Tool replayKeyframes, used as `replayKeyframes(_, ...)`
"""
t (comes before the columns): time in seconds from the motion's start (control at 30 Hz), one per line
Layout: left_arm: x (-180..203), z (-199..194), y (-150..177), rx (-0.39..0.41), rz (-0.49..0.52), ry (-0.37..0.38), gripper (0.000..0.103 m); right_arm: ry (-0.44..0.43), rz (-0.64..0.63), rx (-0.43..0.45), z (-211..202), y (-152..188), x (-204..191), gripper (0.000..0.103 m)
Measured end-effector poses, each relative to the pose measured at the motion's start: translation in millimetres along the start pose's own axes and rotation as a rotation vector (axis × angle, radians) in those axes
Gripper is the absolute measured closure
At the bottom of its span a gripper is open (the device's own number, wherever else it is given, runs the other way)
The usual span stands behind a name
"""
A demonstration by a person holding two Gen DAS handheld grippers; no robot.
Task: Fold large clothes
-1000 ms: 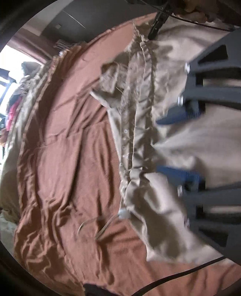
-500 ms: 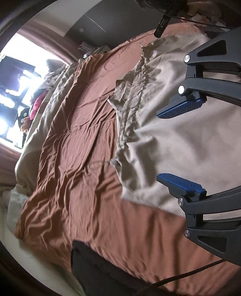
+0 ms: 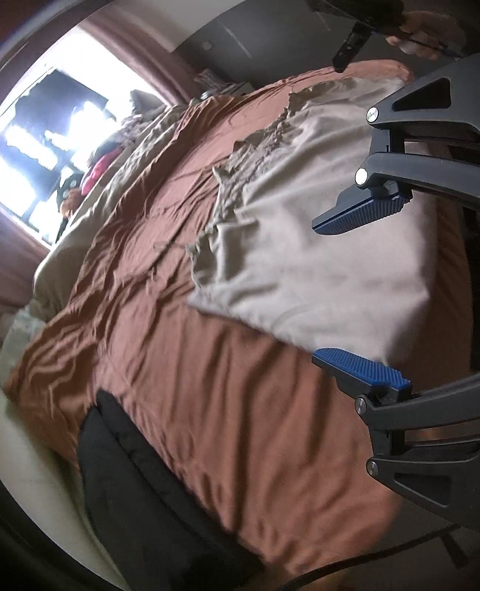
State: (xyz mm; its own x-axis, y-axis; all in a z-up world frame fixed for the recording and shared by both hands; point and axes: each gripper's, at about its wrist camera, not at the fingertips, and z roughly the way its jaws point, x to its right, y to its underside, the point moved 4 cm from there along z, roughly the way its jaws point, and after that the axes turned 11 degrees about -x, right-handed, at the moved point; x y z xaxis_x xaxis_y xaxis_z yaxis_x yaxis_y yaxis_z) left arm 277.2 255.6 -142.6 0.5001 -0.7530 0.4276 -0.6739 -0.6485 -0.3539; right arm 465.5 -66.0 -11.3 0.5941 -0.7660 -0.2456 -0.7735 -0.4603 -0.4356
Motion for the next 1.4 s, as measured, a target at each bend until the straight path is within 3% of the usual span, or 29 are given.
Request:
replayKeyframes(0.27,-32.2,1.3,30.1,-0.004,-0.109,0.064,0.037,-0.008,0.028,-0.018,16.3,31.6,-16.7,0.049)
replayKeyframes(0.43,-43.4,15.7,51.4,-0.042,-0.154,0.099,0.037,0.082,-0.012,-0.016,34.8,55.1,-26.4,0.063)
replayKeyframes(0.6,-49.6,25.3,64.9,-0.064,-0.186,0.158,0.037,0.118,-0.012,-0.036,52.0,71.3,-31.2,0.065)
replayKeyframes(0.97,-34.5,54.4,59.2,-0.110,-0.238,0.305,0.038,0.106,0.040,-0.091,86.9,80.8,-6.8,0.070)
replayKeyframes(1.17,-29.9,58.8,47.8,-0.001,-0.269,0.261,0.039,0.132,0.021,-0.093,92.0,72.7,-11.5,0.070)
replayKeyframes(1.2,-28.4,58.7,47.1,0.009,-0.264,0.243,0.041,0.142,0.010,-0.095,93.0,69.3,-12.7,0.072)
replayKeyframes(1.27,-28.4,58.1,48.0,0.021,-0.265,0.196,0.055,0.157,0.003,-0.106,99.4,57.0,-12.8,0.078)
replayKeyframes(1.4,-32.3,58.6,49.5,0.021,-0.285,0.196,0.058,0.187,0.011,-0.122,118.4,26.0,-6.9,0.085)
